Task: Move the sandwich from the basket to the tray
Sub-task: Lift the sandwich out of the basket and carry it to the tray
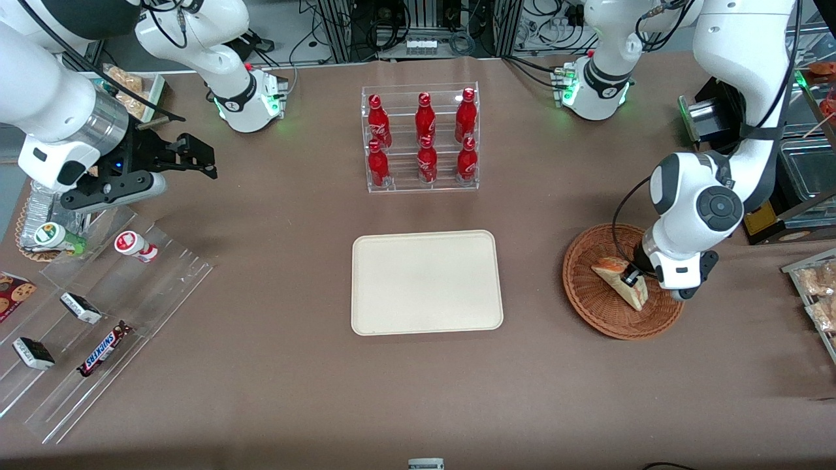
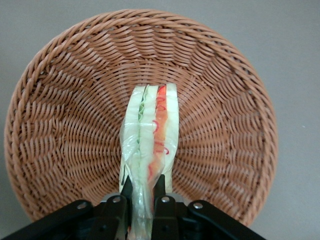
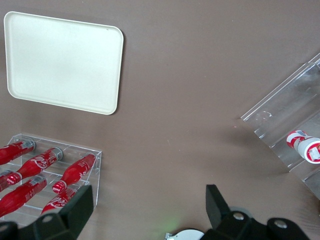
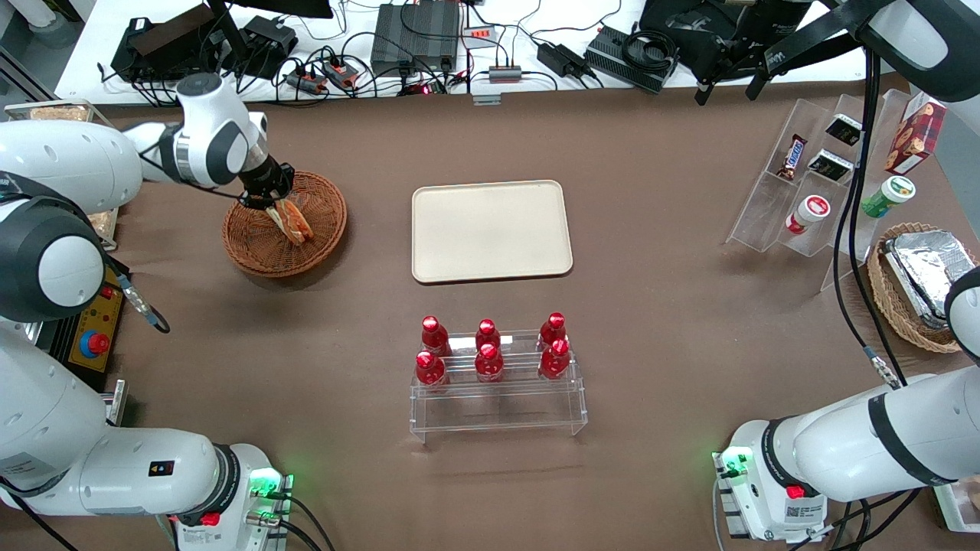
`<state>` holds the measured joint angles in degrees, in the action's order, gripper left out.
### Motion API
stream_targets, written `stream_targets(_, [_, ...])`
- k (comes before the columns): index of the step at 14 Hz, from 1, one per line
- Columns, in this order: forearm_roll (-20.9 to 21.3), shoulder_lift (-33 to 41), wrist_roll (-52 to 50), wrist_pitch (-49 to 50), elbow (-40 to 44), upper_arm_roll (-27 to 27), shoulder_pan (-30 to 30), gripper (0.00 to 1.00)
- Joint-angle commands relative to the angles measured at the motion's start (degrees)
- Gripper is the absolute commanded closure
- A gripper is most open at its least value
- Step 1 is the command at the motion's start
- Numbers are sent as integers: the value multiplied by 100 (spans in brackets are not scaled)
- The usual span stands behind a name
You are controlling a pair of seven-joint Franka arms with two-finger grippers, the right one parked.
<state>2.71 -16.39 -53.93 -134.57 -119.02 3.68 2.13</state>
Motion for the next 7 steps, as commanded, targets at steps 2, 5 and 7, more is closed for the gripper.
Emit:
stream_targets(2, [2, -4, -21, 774, 861, 535, 33, 98])
stream_targets(5, [28, -319, -92, 757, 1318, 1334, 42, 98])
stream_targets(7, [168, -723, -30, 748, 1705, 1818, 85, 96])
